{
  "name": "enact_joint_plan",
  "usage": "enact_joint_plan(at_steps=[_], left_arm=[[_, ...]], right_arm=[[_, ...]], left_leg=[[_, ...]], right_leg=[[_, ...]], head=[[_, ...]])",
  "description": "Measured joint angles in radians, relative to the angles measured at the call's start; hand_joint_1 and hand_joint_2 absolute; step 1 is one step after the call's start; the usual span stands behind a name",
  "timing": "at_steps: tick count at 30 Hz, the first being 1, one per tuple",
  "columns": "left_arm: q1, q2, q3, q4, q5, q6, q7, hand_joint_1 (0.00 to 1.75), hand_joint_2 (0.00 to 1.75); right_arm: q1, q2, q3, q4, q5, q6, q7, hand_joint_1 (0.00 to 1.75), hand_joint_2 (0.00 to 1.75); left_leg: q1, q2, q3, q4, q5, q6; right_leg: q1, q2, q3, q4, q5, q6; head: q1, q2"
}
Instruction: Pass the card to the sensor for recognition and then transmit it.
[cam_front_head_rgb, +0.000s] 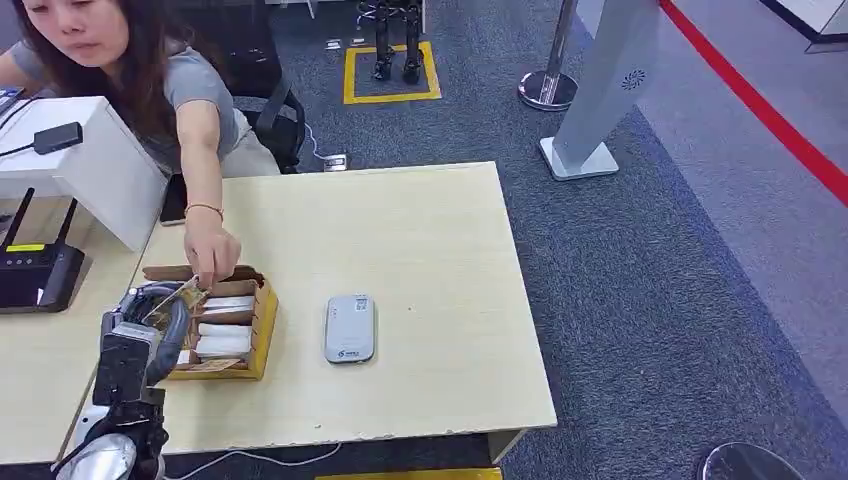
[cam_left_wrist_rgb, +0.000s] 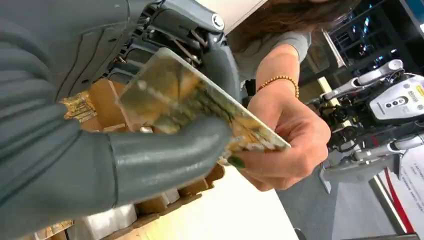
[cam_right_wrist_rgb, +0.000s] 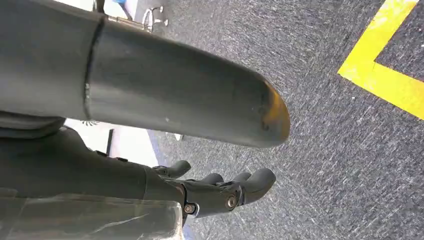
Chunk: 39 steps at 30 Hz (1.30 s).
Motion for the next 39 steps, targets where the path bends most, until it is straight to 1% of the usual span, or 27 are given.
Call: enact_joint_plan(at_steps=[20,26,29,33,37,39], left_arm=[[-0.002,-0.005,0.0,0.013,0.015,0.015,0.01,1.75,1.75],[-0.002,-0.005,0.0,0.013,0.005,0.03,0.009,1.75,1.75],[-0.002,-0.005,-0.004,0.013,-0.058,0.068,0.005,1.75,1.75],[-0.004,-0.005,-0.028,0.013,-0.197,0.143,0.005,1.75,1.75],[-0.013,-0.005,-0.057,0.013,-0.296,0.195,0.007,1.75,1.75],[-0.023,-0.005,-0.079,0.013,-0.399,0.245,0.01,1.75,1.75]], right_arm=[[0.0,0.0,0.006,0.0,0.0,-0.01,0.002,0.0,0.0],[0.0,0.0,0.007,0.0,0.0,-0.011,0.002,0.0,0.0],[0.0,0.0,0.006,0.0,-0.001,-0.011,0.002,0.0,0.0],[0.0,0.0,0.006,0.0,-0.002,-0.011,0.002,0.0,0.0],[0.0,0.0,0.006,0.0,-0.002,-0.011,0.002,0.0,0.0],[0.0,0.0,0.007,0.0,-0.002,-0.011,0.002,0.0,0.0]], left_leg=[[0.0,0.0,0.0,0.0,0.0,0.0],[0.0,0.0,0.0,0.0,0.0,0.0],[0.0,0.0,0.0,0.0,0.0,0.0],[0.0,0.0,0.0,0.0,0.0,0.0],[0.0,0.0,0.0,0.0,0.0,0.0],[0.0,0.0,0.0,0.0,0.0,0.0]], right_leg=[[0.0,0.0,0.0,0.0,0.0,0.0],[0.0,0.0,0.0,0.0,0.0,0.0],[0.0,0.0,0.0,0.0,0.0,0.0],[0.0,0.0,0.0,0.0,0.0,0.0],[0.0,0.0,0.0,0.0,0.0,0.0],[0.0,0.0,0.0,0.0,0.0,0.0]], head=[[0.0,0.0],[0.0,0.0],[0.0,0.0],[0.0,0.0],[0.0,0.0],[0.0,0.0]])
